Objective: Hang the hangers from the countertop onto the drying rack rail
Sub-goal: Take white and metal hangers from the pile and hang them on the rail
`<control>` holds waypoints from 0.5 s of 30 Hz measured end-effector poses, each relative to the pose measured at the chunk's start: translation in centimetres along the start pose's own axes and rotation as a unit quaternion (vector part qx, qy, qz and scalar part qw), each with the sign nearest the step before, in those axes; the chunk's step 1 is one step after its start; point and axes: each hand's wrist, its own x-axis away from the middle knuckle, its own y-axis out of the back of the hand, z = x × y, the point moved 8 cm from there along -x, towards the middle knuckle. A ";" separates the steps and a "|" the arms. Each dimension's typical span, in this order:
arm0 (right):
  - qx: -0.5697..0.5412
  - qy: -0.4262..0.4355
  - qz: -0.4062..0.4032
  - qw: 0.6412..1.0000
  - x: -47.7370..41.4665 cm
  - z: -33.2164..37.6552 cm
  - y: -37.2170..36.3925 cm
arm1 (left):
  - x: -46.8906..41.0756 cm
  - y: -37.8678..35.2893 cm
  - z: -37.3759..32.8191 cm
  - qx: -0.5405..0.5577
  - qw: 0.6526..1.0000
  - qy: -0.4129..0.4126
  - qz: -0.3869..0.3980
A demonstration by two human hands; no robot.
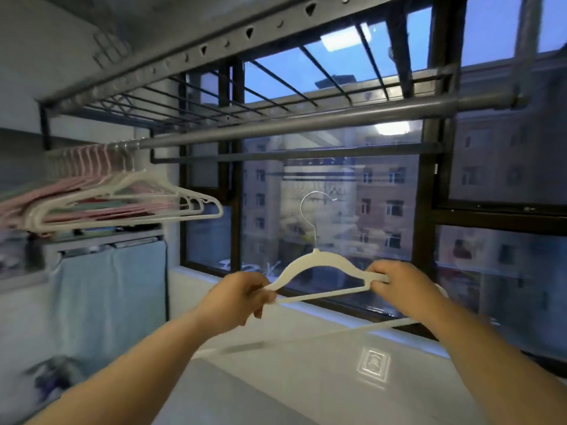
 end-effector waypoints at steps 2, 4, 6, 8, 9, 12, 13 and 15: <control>-0.010 0.024 -0.006 1.000 -2.5 3.4 -1.9 | -0.1 3.2 3.1 -0.008 0.999 0.027 -0.030; 0.026 0.051 -0.012 0.998 -4.5 6.6 -3.1 | 0.1 6.0 6.2 0.005 0.997 0.062 -0.055; 0.104 0.089 -0.026 0.990 -6.3 9.8 -3.8 | 0.6 8.6 9.0 0.012 0.992 0.094 -0.086; 0.159 0.132 -0.057 0.977 -7.8 13.1 -3.6 | 0.9 11.0 11.5 0.005 0.985 0.127 -0.117; 0.175 0.151 -0.069 0.971 -8.7 14.4 -3.5 | 0.9 12.3 12.5 0.005 0.981 0.142 -0.132; 0.212 0.206 -0.113 0.949 -11.2 18.7 -2.4 | 0.5 15.8 14.1 -0.008 0.970 0.175 -0.169; 0.237 0.243 -0.146 0.929 -11.8 20.5 -1.8 | 0.1 17.0 14.2 -0.013 0.967 0.178 -0.183; 0.268 0.312 -0.231 0.882 -12.7 24.0 -0.4 | -0.7 19.4 13.8 -0.028 0.961 0.173 -0.213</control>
